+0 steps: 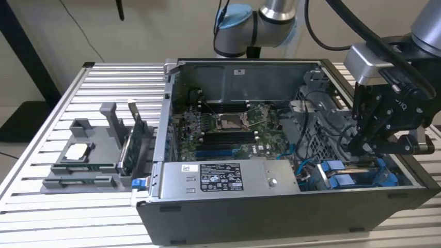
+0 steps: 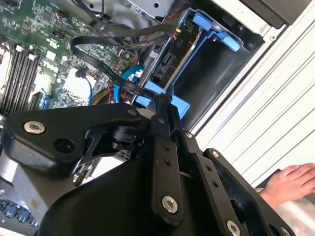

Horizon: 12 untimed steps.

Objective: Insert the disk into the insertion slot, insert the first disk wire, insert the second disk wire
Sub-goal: 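Insert the second disk wire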

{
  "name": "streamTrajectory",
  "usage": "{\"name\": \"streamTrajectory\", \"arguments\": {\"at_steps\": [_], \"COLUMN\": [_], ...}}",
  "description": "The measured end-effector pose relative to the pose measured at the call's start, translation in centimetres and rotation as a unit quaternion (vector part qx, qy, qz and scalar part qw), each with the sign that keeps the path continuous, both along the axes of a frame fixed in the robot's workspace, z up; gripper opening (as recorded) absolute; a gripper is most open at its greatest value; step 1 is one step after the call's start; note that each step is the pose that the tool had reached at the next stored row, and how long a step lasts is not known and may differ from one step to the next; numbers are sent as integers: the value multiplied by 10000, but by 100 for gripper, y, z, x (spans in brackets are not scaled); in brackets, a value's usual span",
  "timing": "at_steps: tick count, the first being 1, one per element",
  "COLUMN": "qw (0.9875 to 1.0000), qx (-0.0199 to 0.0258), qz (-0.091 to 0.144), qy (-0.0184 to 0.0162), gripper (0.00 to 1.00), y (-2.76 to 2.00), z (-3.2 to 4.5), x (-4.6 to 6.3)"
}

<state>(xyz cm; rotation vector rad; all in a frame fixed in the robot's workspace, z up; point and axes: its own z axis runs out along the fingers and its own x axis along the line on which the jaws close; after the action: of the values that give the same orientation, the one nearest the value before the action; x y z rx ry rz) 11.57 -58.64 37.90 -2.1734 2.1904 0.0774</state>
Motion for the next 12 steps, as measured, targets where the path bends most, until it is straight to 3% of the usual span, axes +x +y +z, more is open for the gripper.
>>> {"name": "streamTrajectory", "arguments": {"at_steps": [12], "qw": [10000], "qx": [-14], "qz": [4], "qy": [0], "gripper": [16], "y": [0], "z": [-36], "x": [0]}}
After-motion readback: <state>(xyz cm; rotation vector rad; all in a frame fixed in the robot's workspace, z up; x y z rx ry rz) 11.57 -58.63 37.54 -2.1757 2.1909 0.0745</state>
